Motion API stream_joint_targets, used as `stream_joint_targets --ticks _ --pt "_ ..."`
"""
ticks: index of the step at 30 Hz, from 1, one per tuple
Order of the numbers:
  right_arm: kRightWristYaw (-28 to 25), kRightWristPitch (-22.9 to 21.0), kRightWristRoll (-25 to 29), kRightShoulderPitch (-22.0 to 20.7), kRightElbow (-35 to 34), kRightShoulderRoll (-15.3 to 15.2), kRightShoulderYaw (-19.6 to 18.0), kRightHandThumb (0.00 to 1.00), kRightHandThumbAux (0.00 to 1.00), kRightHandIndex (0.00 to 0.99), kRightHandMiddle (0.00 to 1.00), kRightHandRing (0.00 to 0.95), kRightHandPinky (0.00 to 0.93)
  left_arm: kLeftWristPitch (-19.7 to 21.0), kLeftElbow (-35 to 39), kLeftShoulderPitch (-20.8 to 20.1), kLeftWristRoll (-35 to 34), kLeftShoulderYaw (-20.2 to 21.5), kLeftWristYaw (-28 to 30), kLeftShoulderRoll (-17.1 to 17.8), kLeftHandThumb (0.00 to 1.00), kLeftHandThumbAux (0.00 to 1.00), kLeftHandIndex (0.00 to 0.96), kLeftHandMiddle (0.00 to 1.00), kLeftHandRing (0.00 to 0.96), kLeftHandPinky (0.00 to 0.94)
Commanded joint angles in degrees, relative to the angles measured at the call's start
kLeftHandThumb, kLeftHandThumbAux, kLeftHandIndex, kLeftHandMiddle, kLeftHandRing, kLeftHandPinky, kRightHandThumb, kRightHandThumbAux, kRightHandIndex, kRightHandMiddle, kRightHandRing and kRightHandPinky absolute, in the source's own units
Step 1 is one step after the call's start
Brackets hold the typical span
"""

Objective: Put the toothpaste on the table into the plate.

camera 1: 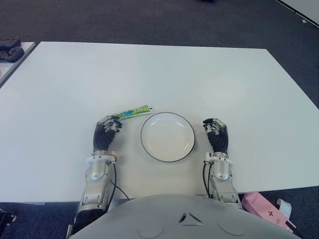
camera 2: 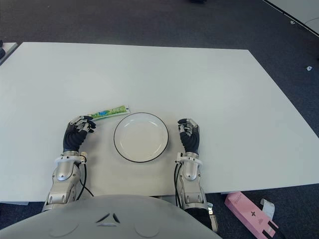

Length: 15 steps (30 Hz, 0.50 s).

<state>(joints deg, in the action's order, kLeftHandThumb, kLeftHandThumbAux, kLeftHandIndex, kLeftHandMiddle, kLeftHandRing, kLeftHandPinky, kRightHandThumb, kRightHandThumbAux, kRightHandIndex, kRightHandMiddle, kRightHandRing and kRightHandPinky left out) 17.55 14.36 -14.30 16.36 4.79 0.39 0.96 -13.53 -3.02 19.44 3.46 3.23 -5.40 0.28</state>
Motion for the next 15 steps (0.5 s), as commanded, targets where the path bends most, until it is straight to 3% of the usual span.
stream_joint_targets --ticks 1,6,15 --pt "-0.1 -0.7 0.1 0.2 0.1 0.1 -0.2 0.707 0.725 0.426 0.463 0.447 0.446 1.1 0.1 0.5 0.7 -0.6 -0.1 -0.1 0.704 0.717 0.431 0.543 0.528 0.516" --pt "-0.1 -0.6 -0.1 0.3 0.0 0.1 -0.1 0.707 0.725 0.425 0.465 0.449 0.449 1.0 1.6 1.1 2.1 -0.8 -0.7 0.0 0.704 0.716 0.432 0.549 0.533 0.526" --pt "-0.3 -0.5 -0.1 0.2 0.0 -0.1 0.0 0.707 0.725 0.426 0.468 0.453 0.454 -2.8 4.2 2.1 8.7 -1.4 -3.6 1.1 0.704 0.718 0.432 0.559 0.548 0.550"
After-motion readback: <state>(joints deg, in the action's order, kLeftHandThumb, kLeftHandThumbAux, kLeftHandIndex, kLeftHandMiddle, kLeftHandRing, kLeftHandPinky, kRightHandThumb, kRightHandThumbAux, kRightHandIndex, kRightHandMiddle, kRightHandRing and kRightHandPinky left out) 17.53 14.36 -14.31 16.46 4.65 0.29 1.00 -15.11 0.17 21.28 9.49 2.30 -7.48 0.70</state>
